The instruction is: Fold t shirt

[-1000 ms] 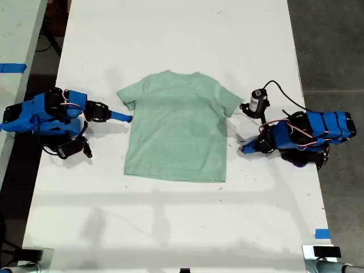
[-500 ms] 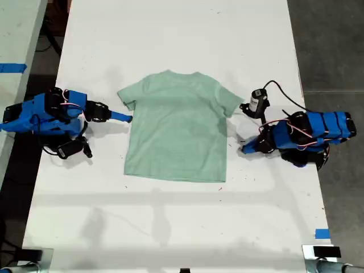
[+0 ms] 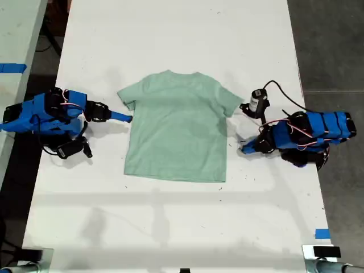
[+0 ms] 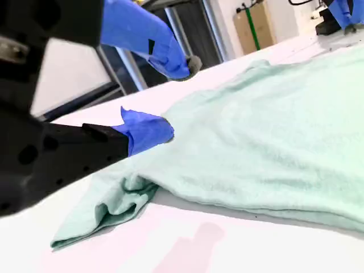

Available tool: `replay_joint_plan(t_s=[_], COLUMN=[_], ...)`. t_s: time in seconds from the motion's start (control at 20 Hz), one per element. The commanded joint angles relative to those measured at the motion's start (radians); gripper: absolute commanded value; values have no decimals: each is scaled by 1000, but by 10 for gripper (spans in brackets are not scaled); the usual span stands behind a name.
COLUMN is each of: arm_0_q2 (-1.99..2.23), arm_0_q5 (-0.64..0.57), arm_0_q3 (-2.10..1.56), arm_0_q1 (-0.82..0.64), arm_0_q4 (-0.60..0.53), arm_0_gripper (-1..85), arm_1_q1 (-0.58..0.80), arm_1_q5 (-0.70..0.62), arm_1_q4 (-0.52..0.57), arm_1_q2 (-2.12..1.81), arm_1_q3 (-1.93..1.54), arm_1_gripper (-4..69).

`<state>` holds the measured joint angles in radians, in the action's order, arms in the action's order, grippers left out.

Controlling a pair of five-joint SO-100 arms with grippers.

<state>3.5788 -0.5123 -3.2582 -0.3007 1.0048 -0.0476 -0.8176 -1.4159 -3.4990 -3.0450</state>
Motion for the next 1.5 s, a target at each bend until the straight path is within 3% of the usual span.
replay_joint_plan(t_s=[0.0, 1.1, 1.3, 1.4, 1.45], arm_0_q2=[6, 6, 11, 11, 14], arm_0_q5=[-8, 3, 403, 400, 405], arm_0_q3=[-37, -37, -37, -37, -37], arm_0_q1=[9, -8, -5, -23, -34], arm_0_q4=[3, 3, 2, 2, 0], arm_0_gripper=[138, 137, 137, 137, 228], arm_1_q1=[-8, -8, 100, 109, 109], arm_1_q5=[-14, -14, -14, -14, -14], arm_1_q4=[28, 28, 28, 28, 28], arm_1_q2=[-8, -8, -8, -8, -8], arm_1_q3=[-38, -38, -38, -38, -38], arm_1_gripper=[36, 36, 32, 32, 32])
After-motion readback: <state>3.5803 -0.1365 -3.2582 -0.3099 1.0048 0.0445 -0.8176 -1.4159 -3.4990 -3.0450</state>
